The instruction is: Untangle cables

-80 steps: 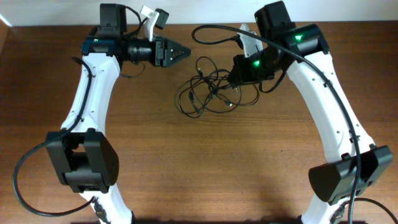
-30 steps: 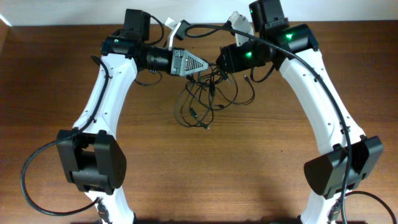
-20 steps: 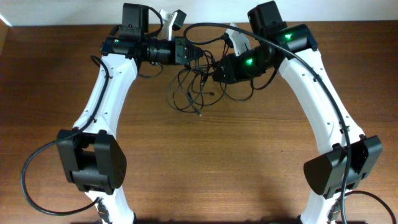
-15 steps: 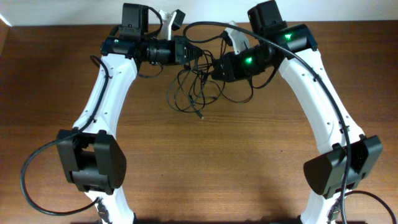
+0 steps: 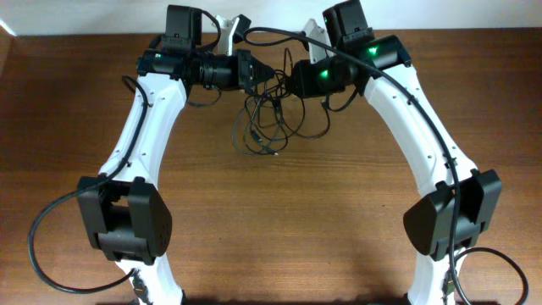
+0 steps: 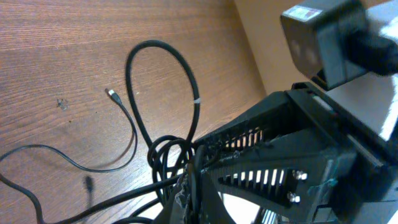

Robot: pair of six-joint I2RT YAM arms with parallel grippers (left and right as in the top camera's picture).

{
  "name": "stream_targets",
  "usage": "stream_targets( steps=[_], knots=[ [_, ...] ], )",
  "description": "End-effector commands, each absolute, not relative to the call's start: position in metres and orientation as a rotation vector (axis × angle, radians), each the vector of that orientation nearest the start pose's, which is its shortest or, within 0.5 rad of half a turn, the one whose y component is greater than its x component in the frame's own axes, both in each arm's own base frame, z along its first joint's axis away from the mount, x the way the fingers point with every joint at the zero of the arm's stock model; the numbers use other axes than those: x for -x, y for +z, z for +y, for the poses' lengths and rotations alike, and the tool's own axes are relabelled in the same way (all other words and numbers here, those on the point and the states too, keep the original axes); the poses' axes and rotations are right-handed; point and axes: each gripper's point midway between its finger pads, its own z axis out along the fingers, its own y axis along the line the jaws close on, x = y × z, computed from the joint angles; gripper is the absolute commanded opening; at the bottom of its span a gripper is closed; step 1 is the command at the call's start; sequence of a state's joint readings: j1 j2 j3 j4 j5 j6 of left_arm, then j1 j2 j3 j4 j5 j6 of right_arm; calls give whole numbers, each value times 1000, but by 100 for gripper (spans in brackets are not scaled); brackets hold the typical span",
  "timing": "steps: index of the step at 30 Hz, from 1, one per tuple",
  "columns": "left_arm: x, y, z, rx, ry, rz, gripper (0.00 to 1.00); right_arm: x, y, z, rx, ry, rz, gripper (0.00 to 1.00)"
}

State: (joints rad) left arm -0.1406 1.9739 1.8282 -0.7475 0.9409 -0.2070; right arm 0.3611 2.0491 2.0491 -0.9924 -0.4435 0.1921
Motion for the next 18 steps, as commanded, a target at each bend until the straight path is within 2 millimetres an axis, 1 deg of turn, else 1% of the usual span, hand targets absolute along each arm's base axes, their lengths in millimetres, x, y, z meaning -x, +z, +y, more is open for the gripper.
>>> stream_targets(
  steps=[1,3,5,8,9,10,11,12,13,16,18],
  knots=[
    [-458,249,-207,-342,-1334,2331,0,-453,218,260,409,827,2556,15],
    [-459,248,-207,-340,-1327,2333,0,-453,218,260,410,826,2557,9],
    [-463,244,-204,-322,-1282,2347,0,-453,217,259,409,825,2560,5],
    [-474,231,-191,-263,-1128,2393,0,-448,212,253,392,802,2600,4],
    [-480,224,-183,-229,-1044,2418,0,-444,205,247,375,760,2642,4],
    [-487,213,-168,-171,-905,2459,0,-439,201,243,365,740,2678,4],
    [-490,206,-158,-136,-819,2486,0,-435,198,240,358,723,2703,4],
    [-491,202,-153,-116,-770,2502,0,-431,195,238,353,714,2727,4],
    [-493,194,-141,-77,-672,2531,0,-425,193,235,348,711,2757,4],
    [-494,191,-135,-59,-624,2541,0,-418,191,234,345,720,2790,4],
    [-494,191,-133,-54,-608,2543,2,-414,195,233,345,722,2793,4]
  ],
)
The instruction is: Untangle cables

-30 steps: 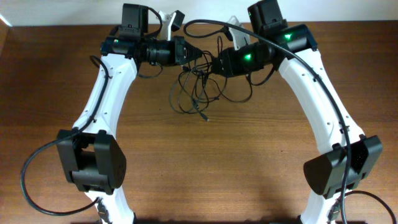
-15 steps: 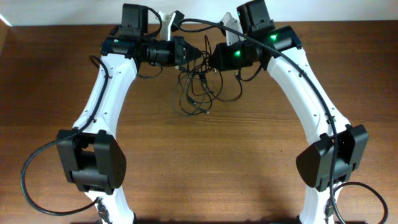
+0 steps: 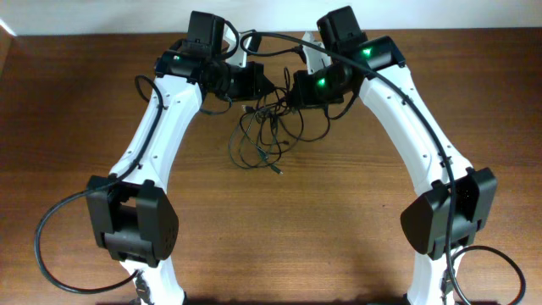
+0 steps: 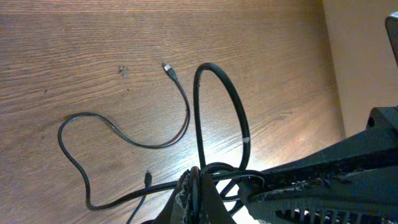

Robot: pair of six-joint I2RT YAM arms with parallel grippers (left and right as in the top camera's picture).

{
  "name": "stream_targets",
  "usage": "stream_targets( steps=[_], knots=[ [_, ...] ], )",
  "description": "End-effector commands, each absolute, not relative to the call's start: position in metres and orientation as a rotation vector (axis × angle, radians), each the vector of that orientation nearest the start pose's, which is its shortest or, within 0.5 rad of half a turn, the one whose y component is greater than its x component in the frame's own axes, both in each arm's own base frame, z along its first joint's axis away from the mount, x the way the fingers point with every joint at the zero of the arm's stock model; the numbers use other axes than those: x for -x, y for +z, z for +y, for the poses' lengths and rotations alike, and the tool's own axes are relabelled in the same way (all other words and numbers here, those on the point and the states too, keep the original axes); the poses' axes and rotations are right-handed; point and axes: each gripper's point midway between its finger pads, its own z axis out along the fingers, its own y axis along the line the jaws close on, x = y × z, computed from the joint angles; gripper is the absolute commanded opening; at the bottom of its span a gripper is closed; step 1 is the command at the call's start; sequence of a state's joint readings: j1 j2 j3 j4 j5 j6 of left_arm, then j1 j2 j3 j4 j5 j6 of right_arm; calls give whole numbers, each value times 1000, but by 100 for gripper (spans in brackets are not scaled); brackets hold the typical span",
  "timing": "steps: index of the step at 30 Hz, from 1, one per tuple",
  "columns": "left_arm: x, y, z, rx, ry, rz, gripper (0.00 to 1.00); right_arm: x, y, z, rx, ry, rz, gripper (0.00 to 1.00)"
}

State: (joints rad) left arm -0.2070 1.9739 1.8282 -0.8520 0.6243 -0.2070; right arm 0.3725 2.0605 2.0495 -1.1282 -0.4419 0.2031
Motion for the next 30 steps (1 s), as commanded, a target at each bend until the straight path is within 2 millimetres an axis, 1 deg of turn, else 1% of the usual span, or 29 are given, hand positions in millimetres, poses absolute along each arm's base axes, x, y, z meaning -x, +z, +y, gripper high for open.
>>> stream_targets(
  steps=[1,2,4,6,9,10,11,12,13,14,15,16,18,19,21,23,26,27,28,30],
  knots=[
    [-495,191,-133,-54,-608,2543,2,-413,200,233,346,723,2783,5],
    [-494,191,-133,-54,-609,2543,3,-413,205,232,346,724,2770,11],
    [-494,190,-133,-54,-610,2545,3,-414,211,228,337,724,2756,13],
    [-493,191,-134,-56,-619,2545,3,-414,213,228,333,767,2752,5],
    [-494,191,-134,-57,-619,2545,4,-415,218,229,326,840,2736,4],
    [-493,191,-136,-63,-637,2544,3,-416,219,230,330,853,2727,7],
    [-491,193,-142,-78,-683,2540,3,-417,221,232,336,866,2715,13],
    [-485,198,-153,-110,-784,2529,2,-418,225,237,348,906,2691,23],
    [-480,204,-164,-144,-887,2515,0,-422,230,241,314,944,2672,28],
    [-474,211,-175,-176,-988,2497,0,-429,234,244,219,971,2663,28],
    [-471,214,-179,-189,-1029,2489,0,-433,236,245,146,992,2661,28],
    [-469,216,-181,-173,-1064,2490,0,-437,240,248,35,1032,2661,28],
    [-469,216,-182,-94,-1095,2509,0,-444,248,254,-106,1112,2643,28],
    [-469,220,-185,-111,-1126,2492,0,-448,251,256,-157,1132,2631,28],
    [-467,231,-194,-158,-1213,2443,0,-454,256,258,-149,1146,2593,28],
    [-465,238,-199,-188,-1270,2415,0,-454,256,260,-129,1147,2589,27],
    [-458,245,-205,-223,-1357,2391,0,-453,259,268,64,1109,2539,27],
    [-457,247,-207,-230,-1376,2386,0,-453,259,268,100,1098,2531,27],
    [-454,250,-209,-242,-1407,2376,0,-453,259,268,142,1085,2520,23],
    [-449,256,-213,-268,-1470,2356,0,-452,258,268,238,1054,2497,23]
  ],
)
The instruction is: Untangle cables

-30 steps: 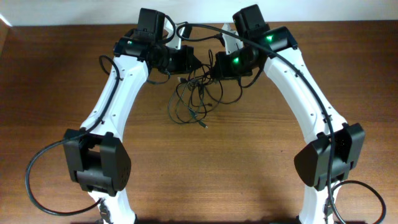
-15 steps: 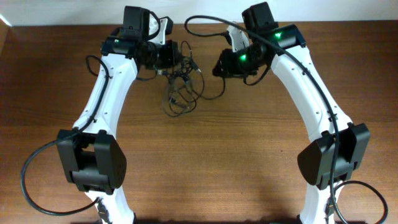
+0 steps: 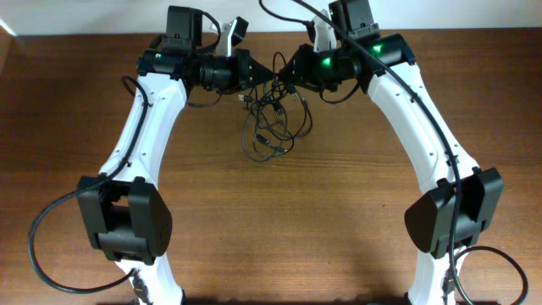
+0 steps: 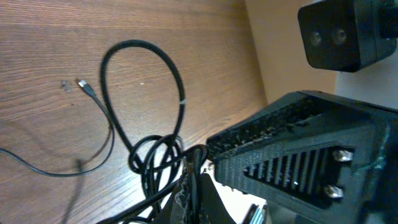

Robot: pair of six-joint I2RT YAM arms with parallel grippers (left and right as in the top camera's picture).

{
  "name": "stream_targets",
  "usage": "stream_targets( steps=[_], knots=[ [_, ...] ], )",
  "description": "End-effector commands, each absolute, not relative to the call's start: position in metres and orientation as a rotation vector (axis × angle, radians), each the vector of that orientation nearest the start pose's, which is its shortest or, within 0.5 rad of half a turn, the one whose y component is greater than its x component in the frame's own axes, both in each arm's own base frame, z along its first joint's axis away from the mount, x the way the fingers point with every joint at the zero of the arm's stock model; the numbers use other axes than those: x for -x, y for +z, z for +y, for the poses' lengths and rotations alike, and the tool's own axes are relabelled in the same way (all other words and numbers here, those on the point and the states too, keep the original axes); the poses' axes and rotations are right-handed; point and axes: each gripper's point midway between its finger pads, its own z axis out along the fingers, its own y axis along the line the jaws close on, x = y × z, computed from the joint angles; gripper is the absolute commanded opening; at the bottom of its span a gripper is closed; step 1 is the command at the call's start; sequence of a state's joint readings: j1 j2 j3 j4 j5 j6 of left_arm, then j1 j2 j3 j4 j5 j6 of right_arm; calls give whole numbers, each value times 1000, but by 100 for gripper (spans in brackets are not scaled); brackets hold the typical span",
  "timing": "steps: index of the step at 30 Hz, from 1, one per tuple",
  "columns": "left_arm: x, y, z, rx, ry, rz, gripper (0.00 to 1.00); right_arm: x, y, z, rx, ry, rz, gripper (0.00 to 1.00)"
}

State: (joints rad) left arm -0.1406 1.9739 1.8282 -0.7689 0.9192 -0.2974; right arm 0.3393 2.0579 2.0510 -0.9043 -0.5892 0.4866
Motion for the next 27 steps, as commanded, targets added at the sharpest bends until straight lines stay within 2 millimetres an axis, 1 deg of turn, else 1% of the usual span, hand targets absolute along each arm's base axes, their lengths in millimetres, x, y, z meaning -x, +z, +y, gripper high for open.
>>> stream_targets(
  steps=[1,4,6,9,12,13,15,16,18,20,22,23,25,27],
  knots=[
    [-446,258,-215,-280,-1500,2346,0,-451,257,268,259,1046,2496,23],
    [-440,266,-219,-310,-1575,2319,0,-447,255,269,396,1002,2470,23],
    [-435,271,-221,-335,-1630,2295,0,-447,254,269,447,982,2454,24],
    [-425,283,-225,-378,-1735,2250,0,-447,252,267,467,963,2452,24],
    [-425,283,-226,-381,-1742,2246,0,-446,252,268,439,977,2466,23],
    [-425,283,-226,-382,-1741,2246,0,-446,252,268,410,986,2476,23],
    [-425,283,-225,-420,-1718,2226,0,-447,252,268,255,1035,2526,25],
    [-428,279,-224,-449,-1660,2219,0,-447,252,268,128,1073,2562,29],
    [-435,272,-222,-435,-1587,2243,0,-447,252,268,-21,1114,2596,30],
    [-436,271,-221,-433,-1577,2245,0,-449,253,268,-145,1145,2611,31],
    [-438,273,-221,-444,-1569,2230,0,-454,253,265,-267,1139,2610,32],
    [-439,273,-221,-447,-1560,2226,0,-456,254,265,-294,1147,2601,32],
    [-445,266,-218,-422,-1495,2252,0,-461,259,267,-352,1177,2578,32],
    [-446,266,-218,-417,-1494,2255,0,-466,263,268,-377,1196,2553,33]
  ],
)
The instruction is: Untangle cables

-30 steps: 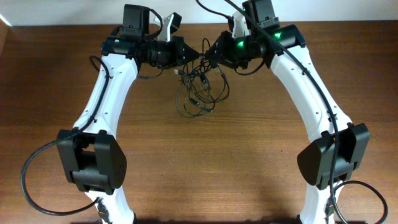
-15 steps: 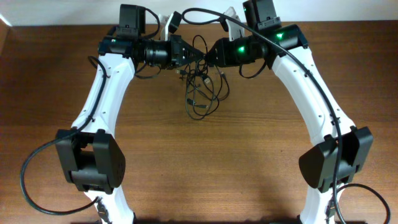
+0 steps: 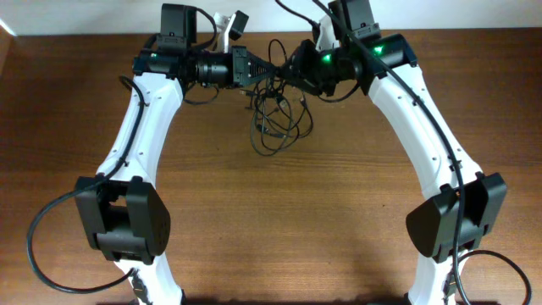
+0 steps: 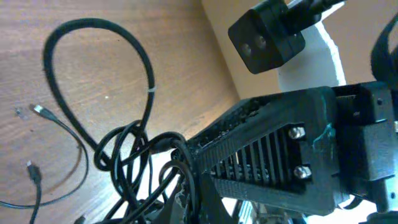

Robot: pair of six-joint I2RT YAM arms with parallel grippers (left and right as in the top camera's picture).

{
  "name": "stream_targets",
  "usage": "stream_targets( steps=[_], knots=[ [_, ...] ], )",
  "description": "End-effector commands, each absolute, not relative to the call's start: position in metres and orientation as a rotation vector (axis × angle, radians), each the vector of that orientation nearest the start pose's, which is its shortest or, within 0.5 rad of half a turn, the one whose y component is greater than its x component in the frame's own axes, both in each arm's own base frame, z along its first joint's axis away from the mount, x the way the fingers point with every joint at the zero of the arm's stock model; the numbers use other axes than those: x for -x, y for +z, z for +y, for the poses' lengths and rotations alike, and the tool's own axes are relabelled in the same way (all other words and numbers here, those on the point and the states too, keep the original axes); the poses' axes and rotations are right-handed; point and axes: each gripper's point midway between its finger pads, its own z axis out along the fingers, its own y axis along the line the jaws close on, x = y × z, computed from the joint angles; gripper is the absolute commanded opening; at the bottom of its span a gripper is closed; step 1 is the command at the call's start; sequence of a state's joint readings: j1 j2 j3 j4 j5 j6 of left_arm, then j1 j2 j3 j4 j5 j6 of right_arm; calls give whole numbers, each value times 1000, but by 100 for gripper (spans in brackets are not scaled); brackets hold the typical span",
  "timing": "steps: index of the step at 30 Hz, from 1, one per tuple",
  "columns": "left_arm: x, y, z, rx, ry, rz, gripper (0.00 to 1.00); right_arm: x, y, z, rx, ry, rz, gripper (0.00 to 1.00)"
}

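Note:
A tangle of thin black cables (image 3: 275, 114) hangs between my two grippers at the far middle of the wooden table (image 3: 271, 220). My left gripper (image 3: 255, 68) is shut on several strands (image 4: 149, 168), and its fingertips (image 4: 194, 198) show at the bottom of the left wrist view. My right gripper (image 3: 293, 69) faces it, a few centimetres away. Its ribbed black finger (image 4: 267, 152) reaches the same knot and looks shut on it. One thicker cable makes a big loop (image 4: 93, 56). Two thin ends with small plugs (image 4: 38, 111) (image 4: 33, 173) trail over the wood.
The table's far edge and a pale wall (image 4: 261, 81) lie just behind the grippers. The right wrist camera (image 4: 267, 38) hangs above the knot. Each arm's own black supply cable loops near its base (image 3: 51, 237) (image 3: 495, 267).
Both grippers keep their hold and sit slightly nearer the far edge. The tangle has shifted a little right, and the right gripper now fills more of the left wrist view.
First the grippers met over the tangle at the far middle of the table. Then both arms stood nearer the camera side, with the cables spread lower. After that they were back by the far edge. Now the cables hang bunched between them, still knotted.

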State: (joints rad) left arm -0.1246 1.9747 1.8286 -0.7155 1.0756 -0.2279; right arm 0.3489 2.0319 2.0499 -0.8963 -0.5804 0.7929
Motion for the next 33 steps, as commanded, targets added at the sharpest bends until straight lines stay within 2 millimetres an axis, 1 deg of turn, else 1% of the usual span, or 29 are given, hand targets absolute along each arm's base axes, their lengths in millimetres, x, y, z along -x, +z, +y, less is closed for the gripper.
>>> stream_targets(
  steps=[1,3,4,6,10,13,14,15,16,17,19,21,23,25,27,28,29,30,33],
  knots=[
    [-446,266,-218,-416,-1494,2256,0,-469,265,268,-383,1200,2537,34],
    [-446,266,-218,-411,-1497,2258,0,-474,267,267,-404,1191,2515,37],
    [-445,266,-218,-410,-1502,2258,0,-478,264,264,-450,1169,2510,38],
    [-445,266,-218,-410,-1502,2258,0,-485,262,266,-456,1173,2493,39],
    [-444,267,-219,-398,-1519,2262,0,-497,246,271,-480,1190,2490,40],
    [-445,267,-218,-396,-1514,2263,0,-494,243,271,-407,1170,2508,40],
    [-447,266,-215,-383,-1497,2268,0,-493,238,264,-407,1142,2530,39],
    [-452,264,-206,-356,-1474,2272,0,-492,233,255,-414,1116,2552,39],
    [-455,264,-201,-343,-1469,2270,0,-494,229,243,-432,1099,2562,35],
    [-456,264,-198,-334,-1466,2269,0,-495,232,238,-393,1117,2556,31],
    [-456,265,-196,-332,-1470,2267,0,-495,235,233,-281,1136,2546,27],
    [-453,269,-199,-348,-1510,2251,0,-490,230,231,-211,1111,2565,23],
    [-449,273,-201,-365,-1550,2234,0,-482,224,230,-135,1075,2597,21],
    [-449,273,-201,-364,-1546,2235,0,-474,233,240,13,1165,2567,22],
    [-455,266,-198,-341,-1487,2259,0,-468,237,246,158,1197,2531,29],
    [-457,262,-195,-323,-1450,2277,0,-466,239,249,223,1212,2510,32],
    [-458,259,-195,-324,-1425,2287,0,-463,242,251,286,1229,2486,32],
    [-457,258,-194,-340,-1417,2289,0,-460,243,253,330,1241,2474,32],
    [-449,252,-193,-375,-1407,2309,0,-449,234,250,430,1207,2496,32]
  ],
)
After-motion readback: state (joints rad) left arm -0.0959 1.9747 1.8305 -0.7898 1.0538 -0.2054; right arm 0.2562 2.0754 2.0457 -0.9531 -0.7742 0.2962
